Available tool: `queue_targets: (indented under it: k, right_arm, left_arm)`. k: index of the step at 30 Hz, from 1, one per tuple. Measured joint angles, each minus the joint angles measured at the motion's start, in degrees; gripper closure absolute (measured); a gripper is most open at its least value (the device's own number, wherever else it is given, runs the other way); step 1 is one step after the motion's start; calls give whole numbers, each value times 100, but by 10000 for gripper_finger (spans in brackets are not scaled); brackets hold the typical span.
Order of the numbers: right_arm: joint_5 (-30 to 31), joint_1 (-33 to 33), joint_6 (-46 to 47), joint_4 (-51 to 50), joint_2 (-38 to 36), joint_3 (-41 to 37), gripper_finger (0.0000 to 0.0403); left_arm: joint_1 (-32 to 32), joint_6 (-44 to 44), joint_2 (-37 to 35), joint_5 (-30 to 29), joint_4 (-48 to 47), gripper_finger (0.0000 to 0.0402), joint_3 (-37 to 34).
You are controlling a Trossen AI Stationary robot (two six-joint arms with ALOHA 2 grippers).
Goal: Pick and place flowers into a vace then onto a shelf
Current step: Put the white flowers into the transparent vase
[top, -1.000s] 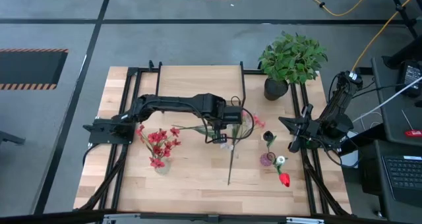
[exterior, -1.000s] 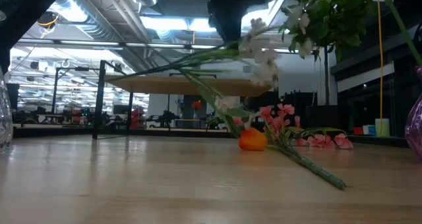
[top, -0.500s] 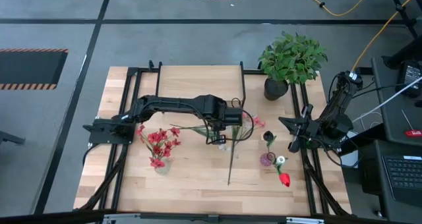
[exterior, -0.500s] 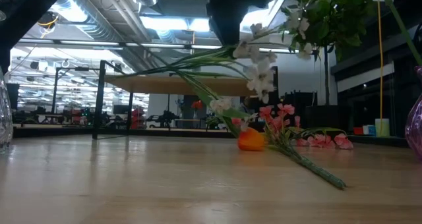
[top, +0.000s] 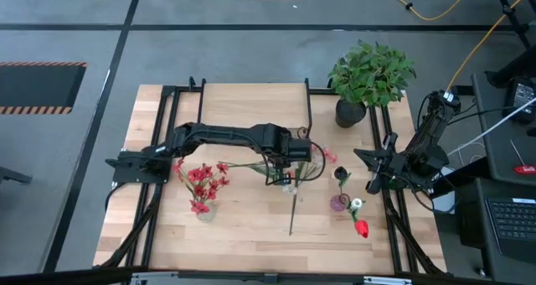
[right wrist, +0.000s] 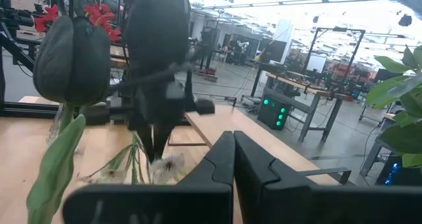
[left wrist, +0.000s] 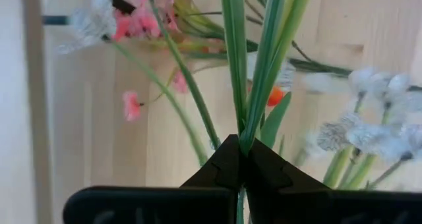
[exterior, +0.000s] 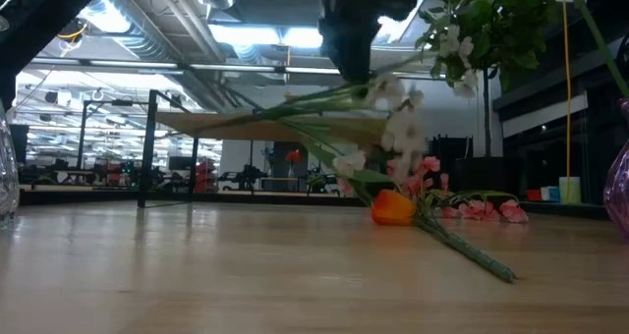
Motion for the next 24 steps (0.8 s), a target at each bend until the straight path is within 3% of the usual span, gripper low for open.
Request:
queue_targets:
  k: [11,18,24]
  right_arm:
    - [0,2,-1,-66,4,2,398]
    - [2,2,0,-88,4,2,398]
    - [2,0,0,-99,4,2,398]
  left_arm:
    - [21,216,517,75,-492,390,-6]
    - [16,151,513,-420,-494,334,-6]
    - [16,147,491,-509,-659,281,-6]
